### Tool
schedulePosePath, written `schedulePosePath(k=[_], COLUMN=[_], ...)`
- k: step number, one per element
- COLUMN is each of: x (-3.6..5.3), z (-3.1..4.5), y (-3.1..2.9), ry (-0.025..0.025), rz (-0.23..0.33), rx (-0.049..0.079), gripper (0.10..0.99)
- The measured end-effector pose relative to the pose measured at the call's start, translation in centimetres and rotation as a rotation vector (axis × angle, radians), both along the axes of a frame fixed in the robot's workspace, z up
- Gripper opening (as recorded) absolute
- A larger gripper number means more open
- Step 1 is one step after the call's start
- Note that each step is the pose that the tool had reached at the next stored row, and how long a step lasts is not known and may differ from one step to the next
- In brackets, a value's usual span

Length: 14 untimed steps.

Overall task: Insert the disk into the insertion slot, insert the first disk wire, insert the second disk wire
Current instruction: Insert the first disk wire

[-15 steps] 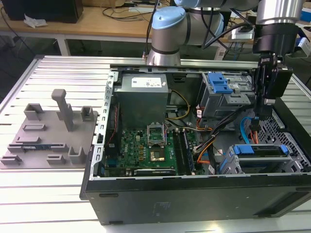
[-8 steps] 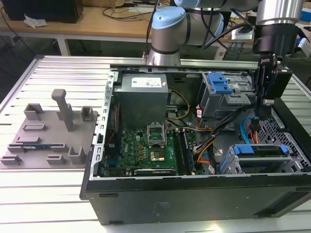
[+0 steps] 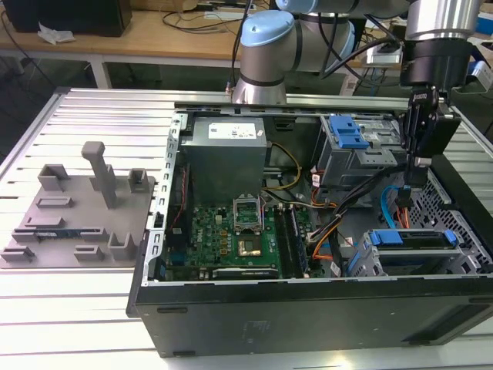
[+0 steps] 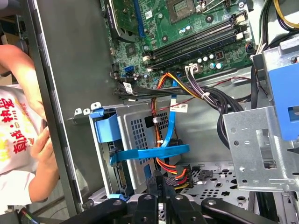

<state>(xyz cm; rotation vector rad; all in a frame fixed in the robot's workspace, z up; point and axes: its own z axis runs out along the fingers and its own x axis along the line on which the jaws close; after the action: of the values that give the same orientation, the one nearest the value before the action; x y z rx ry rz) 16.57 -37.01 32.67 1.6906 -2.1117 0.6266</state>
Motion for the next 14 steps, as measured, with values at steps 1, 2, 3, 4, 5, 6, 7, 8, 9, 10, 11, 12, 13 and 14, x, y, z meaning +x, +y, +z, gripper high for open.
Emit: schedulePosePath(k=[1, 2, 3, 4, 5, 6, 7, 8, 9, 10, 11, 12, 13, 14], x=[0.0, 0.0, 0.0, 0.0, 0.0, 0.0, -0.01, -0.01, -0.01, -0.01, -0.02, -0.02, -0.02, -0.03], z=[-0.01, -0.01, 0.02, 0.07, 0.16, 0.37, 0.52, 0.67, 0.77, 0.9, 0.96, 0.98, 1.04, 1.11], y=[-0.02, -0.17, -0.37, -0.51, -0.63, -0.78, -0.91, -1.09, -1.24, -1.59, -1.91, -2.12, -2.51, -3.09], ry=[0.0, 0.0, 0.0, 0.0, 0.0, 0.0, -0.0001, 0.0, 0.0, -0.0001, 0.0, 0.0, 0.0, 0.0], rz=[0.0, 0.0, 0.0, 0.0, 0.0, 0.0, 0.0, 0.0, 0.0, 0.0, 0.0, 0.0, 0.0, 0.0], rx=[0.0, 0.005, 0.011, 0.015, 0.021, 0.027, 0.031, 0.037, 0.044, 0.058, 0.067, 0.073, 0.084, 0.1], gripper=[0.165, 0.165, 0.165, 0.165, 0.165, 0.165, 0.165, 0.165, 0.165, 0.165, 0.165, 0.165, 0.165, 0.165])
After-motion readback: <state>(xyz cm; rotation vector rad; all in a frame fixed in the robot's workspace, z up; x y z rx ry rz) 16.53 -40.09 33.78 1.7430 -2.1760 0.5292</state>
